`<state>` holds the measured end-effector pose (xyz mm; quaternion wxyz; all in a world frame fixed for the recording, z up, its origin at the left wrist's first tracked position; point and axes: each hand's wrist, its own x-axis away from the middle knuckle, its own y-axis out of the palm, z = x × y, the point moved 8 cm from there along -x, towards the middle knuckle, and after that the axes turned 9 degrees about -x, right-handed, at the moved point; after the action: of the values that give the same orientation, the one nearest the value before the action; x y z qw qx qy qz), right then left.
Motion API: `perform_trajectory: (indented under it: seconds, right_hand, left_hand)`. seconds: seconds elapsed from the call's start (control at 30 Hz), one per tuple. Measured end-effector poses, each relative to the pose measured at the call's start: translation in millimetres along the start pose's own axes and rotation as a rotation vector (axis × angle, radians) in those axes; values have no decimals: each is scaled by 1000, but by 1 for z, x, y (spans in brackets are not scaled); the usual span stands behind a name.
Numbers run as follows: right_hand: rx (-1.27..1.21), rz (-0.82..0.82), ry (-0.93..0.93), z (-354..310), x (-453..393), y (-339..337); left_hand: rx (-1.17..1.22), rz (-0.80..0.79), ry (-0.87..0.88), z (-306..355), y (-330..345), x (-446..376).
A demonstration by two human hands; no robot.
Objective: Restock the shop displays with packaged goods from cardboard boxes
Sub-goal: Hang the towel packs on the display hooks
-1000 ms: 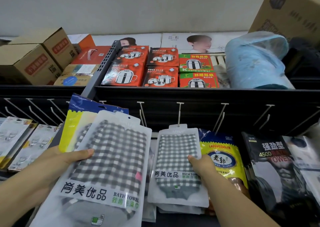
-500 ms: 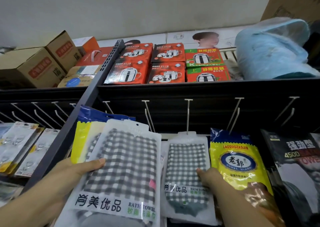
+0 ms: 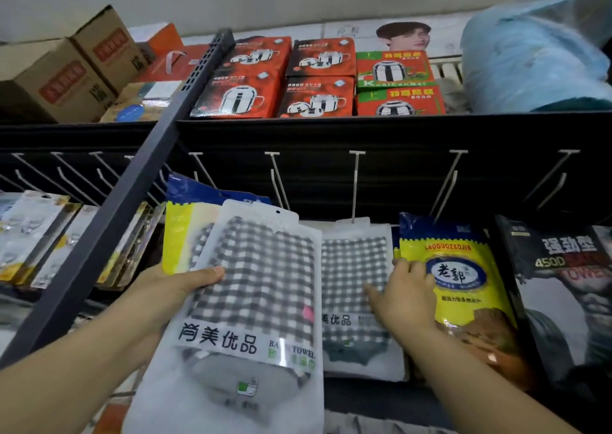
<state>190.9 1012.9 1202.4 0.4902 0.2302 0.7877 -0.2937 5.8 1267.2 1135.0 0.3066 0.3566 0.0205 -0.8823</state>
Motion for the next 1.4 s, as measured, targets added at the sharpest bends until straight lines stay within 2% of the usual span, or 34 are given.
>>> perform_trajectory:
  seconds: [0.03, 0.07, 0.13, 0.2, 0.3, 0.47, 0.67, 0.93, 1.07, 1.4]
  right_hand:
    - [-98, 8, -55, -12, 8, -9]
    - [-277, -62, -46, -20, 16, -11]
    - [-607, -364, 85, -37, 41, 1]
    - [-745, -595, 170, -52, 70, 12]
    - [-935, -654, 190, -59, 89, 9]
    - [-1249, -566, 302, -45, 90, 0]
    - [-1350, -449, 349, -31, 86, -6]
    - [-1296, -356, 387, -18, 73, -9]
    - [-1259, -318, 396, -6, 63, -15]
    - [-1161, -176, 269, -9, 28, -46]
  left_hand:
    - [24, 5, 1, -2, 2, 0]
    - [44, 15, 3, -3, 4, 0]
    - [72, 15, 17, -3, 10, 0]
    - [106, 24, 34, -2, 14, 2]
    - [152, 12, 45, -1, 21, 7]
    - [99, -49, 54, 0, 33, 14]
    - [99, -36, 79, 2, 34, 11]
    - [142, 71, 72, -3, 19, 6]
    - [138, 127, 10, -6, -2, 2]
    - [76, 203, -3, -9, -36, -1]
